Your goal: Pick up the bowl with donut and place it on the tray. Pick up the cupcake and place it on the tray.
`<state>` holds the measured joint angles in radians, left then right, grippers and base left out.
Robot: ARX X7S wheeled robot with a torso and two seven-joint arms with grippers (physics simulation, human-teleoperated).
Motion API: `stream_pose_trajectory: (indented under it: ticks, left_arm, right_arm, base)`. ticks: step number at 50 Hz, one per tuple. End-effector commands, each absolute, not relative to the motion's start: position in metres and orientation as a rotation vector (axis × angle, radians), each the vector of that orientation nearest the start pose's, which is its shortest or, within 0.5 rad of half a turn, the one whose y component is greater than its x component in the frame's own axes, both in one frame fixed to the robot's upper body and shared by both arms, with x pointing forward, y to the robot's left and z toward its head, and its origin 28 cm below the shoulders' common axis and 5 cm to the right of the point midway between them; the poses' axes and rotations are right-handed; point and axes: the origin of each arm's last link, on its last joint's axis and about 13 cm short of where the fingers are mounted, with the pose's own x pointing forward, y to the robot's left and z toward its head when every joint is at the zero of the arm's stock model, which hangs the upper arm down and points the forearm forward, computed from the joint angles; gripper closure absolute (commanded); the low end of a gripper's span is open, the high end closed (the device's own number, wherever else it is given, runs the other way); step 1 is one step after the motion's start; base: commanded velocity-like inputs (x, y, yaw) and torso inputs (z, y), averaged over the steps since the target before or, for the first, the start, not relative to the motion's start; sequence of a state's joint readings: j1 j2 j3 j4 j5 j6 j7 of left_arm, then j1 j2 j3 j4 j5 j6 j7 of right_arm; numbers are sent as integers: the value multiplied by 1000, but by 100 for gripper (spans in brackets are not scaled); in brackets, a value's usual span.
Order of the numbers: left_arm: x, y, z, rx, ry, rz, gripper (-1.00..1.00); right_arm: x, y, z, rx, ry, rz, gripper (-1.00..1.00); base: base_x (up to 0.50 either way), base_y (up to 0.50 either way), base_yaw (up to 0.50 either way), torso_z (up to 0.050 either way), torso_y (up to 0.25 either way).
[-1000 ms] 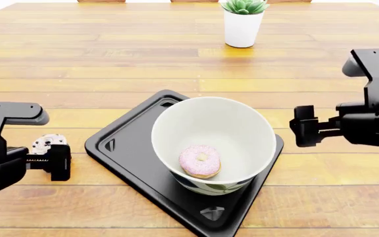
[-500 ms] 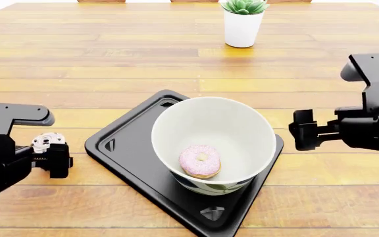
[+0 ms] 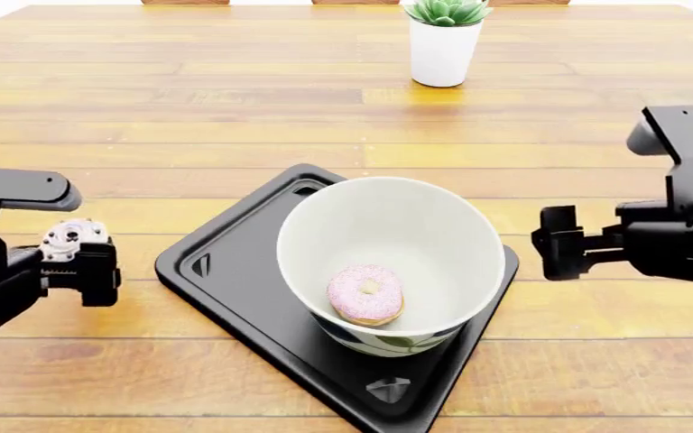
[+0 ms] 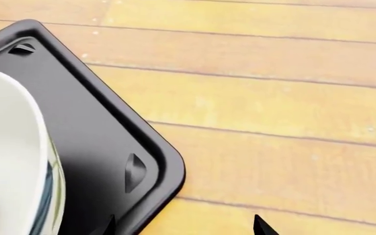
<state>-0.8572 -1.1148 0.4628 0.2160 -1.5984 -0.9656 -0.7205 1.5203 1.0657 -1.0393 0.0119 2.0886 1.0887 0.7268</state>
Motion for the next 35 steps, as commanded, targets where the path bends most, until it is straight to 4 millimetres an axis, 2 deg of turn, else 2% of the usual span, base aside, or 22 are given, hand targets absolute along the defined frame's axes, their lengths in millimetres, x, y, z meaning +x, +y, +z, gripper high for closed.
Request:
stream_pose_trajectory:
  ticks: [1,5,19,35]
  left_arm:
    - [230,331,265,119,388,107,100]
    - [231,325,274,130,373,73,100]
    - [247,295,269,184,450,-115,100]
    - [277,262,266,263,485,-271,100]
  right_arm:
    - [247,-205,294,-1,706,151,-100]
    - [247,-205,293,-2,708,150,-100]
    - [249,-204,296,-13,709,147,-100]
    - [248,-207,289,-11,717,137,-100]
  base:
    - [0,0,0,0,0]
    - [0,0,0,0,0]
    - [0,0,0,0,0]
    - [0,0,0,0,0]
